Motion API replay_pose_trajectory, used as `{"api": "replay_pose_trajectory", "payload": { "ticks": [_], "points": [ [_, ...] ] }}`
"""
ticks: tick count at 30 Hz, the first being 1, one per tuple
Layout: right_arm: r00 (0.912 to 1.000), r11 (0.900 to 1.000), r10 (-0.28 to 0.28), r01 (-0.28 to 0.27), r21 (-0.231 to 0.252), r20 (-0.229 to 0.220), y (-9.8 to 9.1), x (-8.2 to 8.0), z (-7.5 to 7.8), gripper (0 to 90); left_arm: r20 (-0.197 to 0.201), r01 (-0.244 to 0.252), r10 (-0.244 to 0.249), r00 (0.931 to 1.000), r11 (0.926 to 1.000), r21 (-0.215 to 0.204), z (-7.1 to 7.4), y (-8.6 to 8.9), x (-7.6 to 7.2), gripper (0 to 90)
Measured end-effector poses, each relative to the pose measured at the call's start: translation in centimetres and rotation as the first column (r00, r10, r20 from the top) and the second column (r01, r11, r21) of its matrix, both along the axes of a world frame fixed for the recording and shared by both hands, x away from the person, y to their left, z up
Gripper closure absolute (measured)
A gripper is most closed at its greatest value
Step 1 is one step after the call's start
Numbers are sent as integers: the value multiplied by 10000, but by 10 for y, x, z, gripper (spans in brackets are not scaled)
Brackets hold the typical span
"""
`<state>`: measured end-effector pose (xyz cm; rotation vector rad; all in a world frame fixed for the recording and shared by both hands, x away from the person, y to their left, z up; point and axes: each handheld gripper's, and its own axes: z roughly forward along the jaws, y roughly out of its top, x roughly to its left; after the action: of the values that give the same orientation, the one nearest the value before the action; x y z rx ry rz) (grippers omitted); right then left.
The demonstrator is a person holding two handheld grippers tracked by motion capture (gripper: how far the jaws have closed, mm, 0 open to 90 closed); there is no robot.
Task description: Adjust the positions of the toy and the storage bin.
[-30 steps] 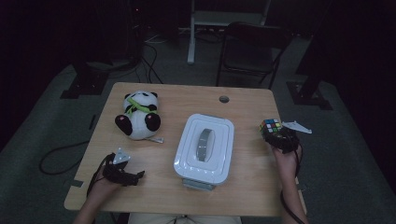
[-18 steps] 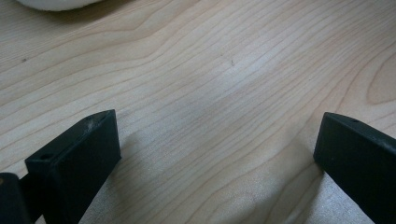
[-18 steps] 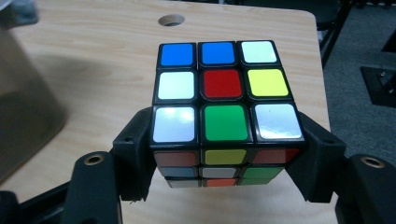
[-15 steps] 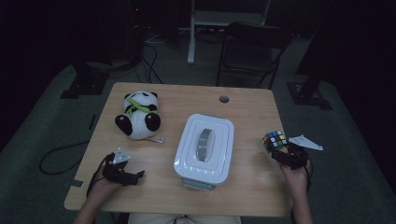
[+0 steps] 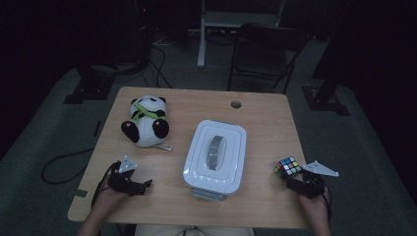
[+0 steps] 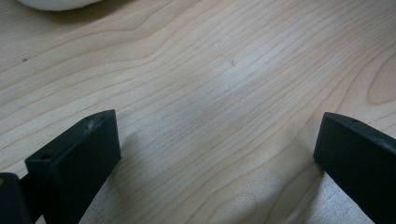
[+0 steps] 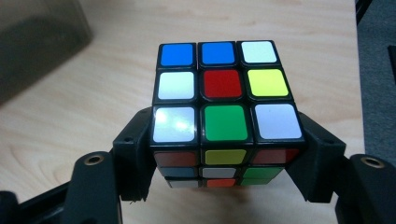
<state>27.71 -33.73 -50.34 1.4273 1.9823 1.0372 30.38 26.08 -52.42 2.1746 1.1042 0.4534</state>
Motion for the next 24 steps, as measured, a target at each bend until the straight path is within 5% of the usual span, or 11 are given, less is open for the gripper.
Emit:
{"api": "replay_pose_trajectory", "payload": {
  "ticks": [14, 24],
  "points": [
    [9997, 9997, -237, 237, -2, -37, -9, -19, -13, 334, 0, -45, 45, 10000, 10000, 4, 0, 0, 0, 12],
    [9990, 9983, -277, 259, 513, 353, -17, -21, 0, 226, -1, -46, 46, 10000, 10000, 20, 0, 1, 1, 11]
  ]
}}
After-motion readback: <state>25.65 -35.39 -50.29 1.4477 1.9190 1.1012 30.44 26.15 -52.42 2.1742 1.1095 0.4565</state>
